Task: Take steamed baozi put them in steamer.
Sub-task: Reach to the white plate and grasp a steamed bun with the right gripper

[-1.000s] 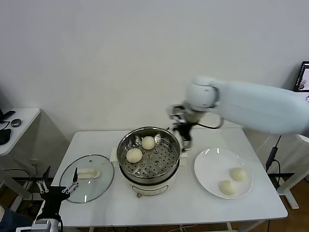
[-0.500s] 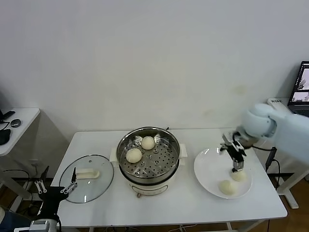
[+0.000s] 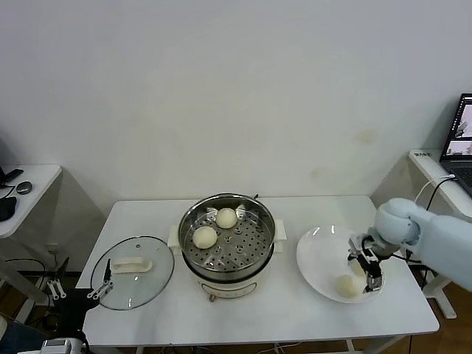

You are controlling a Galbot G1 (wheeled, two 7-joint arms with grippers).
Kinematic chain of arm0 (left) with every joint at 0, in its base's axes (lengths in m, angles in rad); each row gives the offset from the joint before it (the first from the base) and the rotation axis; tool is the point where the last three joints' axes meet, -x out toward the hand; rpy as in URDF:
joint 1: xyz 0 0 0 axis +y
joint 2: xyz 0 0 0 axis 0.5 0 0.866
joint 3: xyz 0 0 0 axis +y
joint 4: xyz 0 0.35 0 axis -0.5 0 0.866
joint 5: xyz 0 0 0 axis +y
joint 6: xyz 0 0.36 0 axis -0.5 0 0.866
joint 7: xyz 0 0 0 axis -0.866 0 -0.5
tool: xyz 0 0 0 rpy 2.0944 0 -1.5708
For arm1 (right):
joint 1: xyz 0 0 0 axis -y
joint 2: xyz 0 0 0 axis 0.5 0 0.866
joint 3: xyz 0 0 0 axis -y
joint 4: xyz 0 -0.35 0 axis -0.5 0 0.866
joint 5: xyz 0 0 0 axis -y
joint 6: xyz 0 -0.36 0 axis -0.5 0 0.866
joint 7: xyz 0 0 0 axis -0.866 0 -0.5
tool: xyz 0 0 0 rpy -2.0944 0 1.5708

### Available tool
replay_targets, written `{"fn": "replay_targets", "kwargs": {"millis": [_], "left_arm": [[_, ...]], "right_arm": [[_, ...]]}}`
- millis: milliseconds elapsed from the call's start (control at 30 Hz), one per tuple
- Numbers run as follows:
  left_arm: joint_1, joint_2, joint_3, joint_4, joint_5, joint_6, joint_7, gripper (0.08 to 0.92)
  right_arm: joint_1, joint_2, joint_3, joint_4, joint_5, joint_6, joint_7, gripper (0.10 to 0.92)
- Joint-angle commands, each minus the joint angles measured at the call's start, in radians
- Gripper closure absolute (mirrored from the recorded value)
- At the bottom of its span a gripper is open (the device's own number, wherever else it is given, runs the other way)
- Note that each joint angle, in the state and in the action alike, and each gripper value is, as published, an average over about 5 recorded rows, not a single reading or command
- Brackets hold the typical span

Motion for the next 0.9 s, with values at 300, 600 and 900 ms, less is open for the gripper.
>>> {"fn": "replay_targets", "kwargs": {"millis": [300,600,900], "left_arm": [[0.002,-0.003,0.000,0.005,0.003,-0.002,-0.001,0.177],[-0.002,-0.009,0.011,0.005,0.024,-0.005,-0.002,0.177],[-0.002,-0.005,0.010,0.002,0.022,-0.004,-0.002,0.177]], "right_arm": [[-0.137,0.080,0.102,-0.087,-0.040,-0.008,0.052,0.263],[-0.130,0.083,0.104,-0.085,-0.038,-0.015,0.053,0.433],[0.010,0.035,0.078,-0.049,0.011,-0.014,0.022,0.586]]}}
